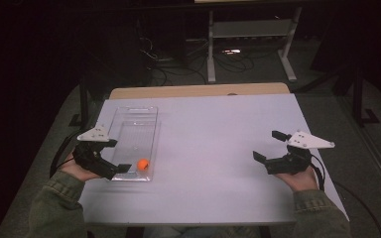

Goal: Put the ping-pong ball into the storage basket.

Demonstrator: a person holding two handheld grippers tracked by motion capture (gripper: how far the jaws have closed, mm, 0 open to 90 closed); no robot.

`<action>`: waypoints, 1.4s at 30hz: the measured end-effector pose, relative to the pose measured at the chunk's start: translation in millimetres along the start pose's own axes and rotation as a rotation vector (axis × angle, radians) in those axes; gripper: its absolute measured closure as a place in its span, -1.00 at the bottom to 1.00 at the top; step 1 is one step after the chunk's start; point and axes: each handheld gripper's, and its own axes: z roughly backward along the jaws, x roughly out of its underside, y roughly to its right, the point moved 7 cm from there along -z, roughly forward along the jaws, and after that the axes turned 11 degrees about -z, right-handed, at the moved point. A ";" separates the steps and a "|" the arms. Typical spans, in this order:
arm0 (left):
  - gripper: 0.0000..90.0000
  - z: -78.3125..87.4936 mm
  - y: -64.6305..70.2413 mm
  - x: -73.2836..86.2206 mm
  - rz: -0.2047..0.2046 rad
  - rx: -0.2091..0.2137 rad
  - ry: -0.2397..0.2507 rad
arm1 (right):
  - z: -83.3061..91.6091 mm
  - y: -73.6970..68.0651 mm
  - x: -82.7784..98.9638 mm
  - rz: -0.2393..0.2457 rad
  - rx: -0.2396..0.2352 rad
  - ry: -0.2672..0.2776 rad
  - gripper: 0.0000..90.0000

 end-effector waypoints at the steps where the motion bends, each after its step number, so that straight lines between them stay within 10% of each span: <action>1: -1.00 1.3 0.2 1.6 0.006 -0.004 0.007 | 0.0 0.0 -0.1 0.000 0.000 0.001 -1.00; 42: -1.00 11.3 -4.1 54.8 0.167 -0.189 0.265 | 0.8 -2.0 1.5 0.007 0.004 -0.001 -1.00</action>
